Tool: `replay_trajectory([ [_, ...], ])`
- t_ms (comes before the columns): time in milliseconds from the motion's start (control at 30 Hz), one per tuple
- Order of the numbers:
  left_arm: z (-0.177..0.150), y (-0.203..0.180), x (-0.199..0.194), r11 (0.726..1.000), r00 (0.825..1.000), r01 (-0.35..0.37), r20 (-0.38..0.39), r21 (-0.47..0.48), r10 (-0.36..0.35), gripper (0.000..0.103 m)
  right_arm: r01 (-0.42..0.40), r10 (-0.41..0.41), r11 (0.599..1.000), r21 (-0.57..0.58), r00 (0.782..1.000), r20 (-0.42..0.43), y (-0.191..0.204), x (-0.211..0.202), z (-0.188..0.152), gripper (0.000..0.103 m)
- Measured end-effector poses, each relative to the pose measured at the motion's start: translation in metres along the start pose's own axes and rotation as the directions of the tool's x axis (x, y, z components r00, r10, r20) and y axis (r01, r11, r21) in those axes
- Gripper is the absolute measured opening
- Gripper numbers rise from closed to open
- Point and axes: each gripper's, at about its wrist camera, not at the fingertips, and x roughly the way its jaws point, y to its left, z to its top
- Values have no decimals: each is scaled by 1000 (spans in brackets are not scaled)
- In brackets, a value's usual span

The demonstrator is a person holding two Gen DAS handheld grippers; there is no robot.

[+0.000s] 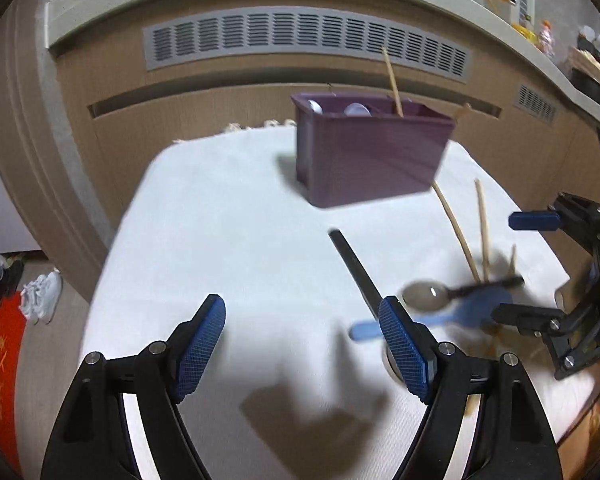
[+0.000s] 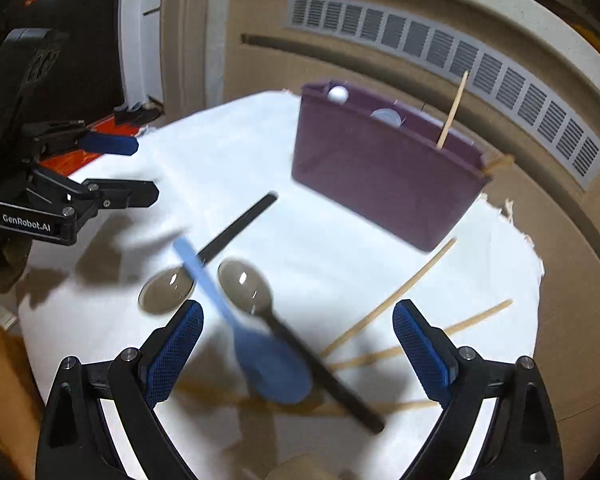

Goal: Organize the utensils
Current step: 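Move both tools back toward the blue spoon and metal spoons, then grasp the blue plastic spoon by its handle with the left tool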

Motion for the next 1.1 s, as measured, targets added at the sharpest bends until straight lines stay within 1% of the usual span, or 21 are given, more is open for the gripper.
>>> replay_trajectory([
  [67,-4,-5,4,999,999,47,-23,20,-47,79,13,-13,1000,6,1000,-16,1,0,-7,94],
  [167,-3,-15,11,996,996,82,-36,23,-82,78,60,-58,996,59,998,-25,-6,-4,-17,94],
  [200,-1,-20,11,995,995,95,-35,32,-94,74,80,-78,994,75,997,-25,-9,-6,-20,94],
  [233,0,-27,12,993,993,111,-33,49,-110,66,95,-93,992,89,995,-23,-10,-8,-24,94],
  [267,1,-35,13,988,991,133,-37,75,-130,62,104,-102,989,102,995,-21,-13,-11,-27,94],
  [300,1,-46,14,979,985,170,-47,114,-165,56,108,-106,987,117,994,-20,-15,-14,-31,94],
  [333,1,-53,16,972,981,191,-55,139,-185,51,110,-109,985,135,994,-19,-18,-16,-35,94],
  [367,2,-61,19,963,977,210,-70,168,-201,50,114,-112,982,151,993,-18,-22,-18,-38,94],
  [433,4,-70,25,957,973,224,-96,185,-209,49,127,-126,974,187,992,-16,-30,-21,-44,94],
  [533,11,-77,34,953,962,253,-144,166,-231,49,154,-156,958,241,988,-12,-40,-28,-57,94],
  [633,15,-85,38,951,960,255,-166,177,-226,49,165,-167,952,259,986,-13,-45,-33,-68,94],
  [700,13,-95,40,933,945,296,-204,207,-255,49,172,-174,952,254,985,-16,-46,-32,-74,94],
  [767,10,-110,40,907,930,341,-230,247,-287,50,174,-176,950,259,984,-16,-48,-31,-78,94],
  [833,7,-126,39,874,921,371,-248,313,-301,50,161,-164,946,281,986,-13,-51,-29,-81,94],
  [900,7,-135,41,849,914,391,-262,356,-311,50,142,-147,941,307,989,-8,-53,-27,-83,94],
  [967,13,-139,48,837,904,411,-284,361,-321,50,130,-136,938,321,991,-5,-53,-26,-86,94],
  [1000,16,-139,52,837,901,414,-295,357,-319,50,130,-135,937,324,991,-4,-53,-26,-87,94],
  [1067,21,-138,64,843,903,400,-310,361,-296,50,125,-134,935,331,991,5,-54,-29,-89,94],
  [1100,22,-139,70,841,901,401,-322,364,-290,50,122,-133,934,336,991,10,-55,-31,-90,94],
])
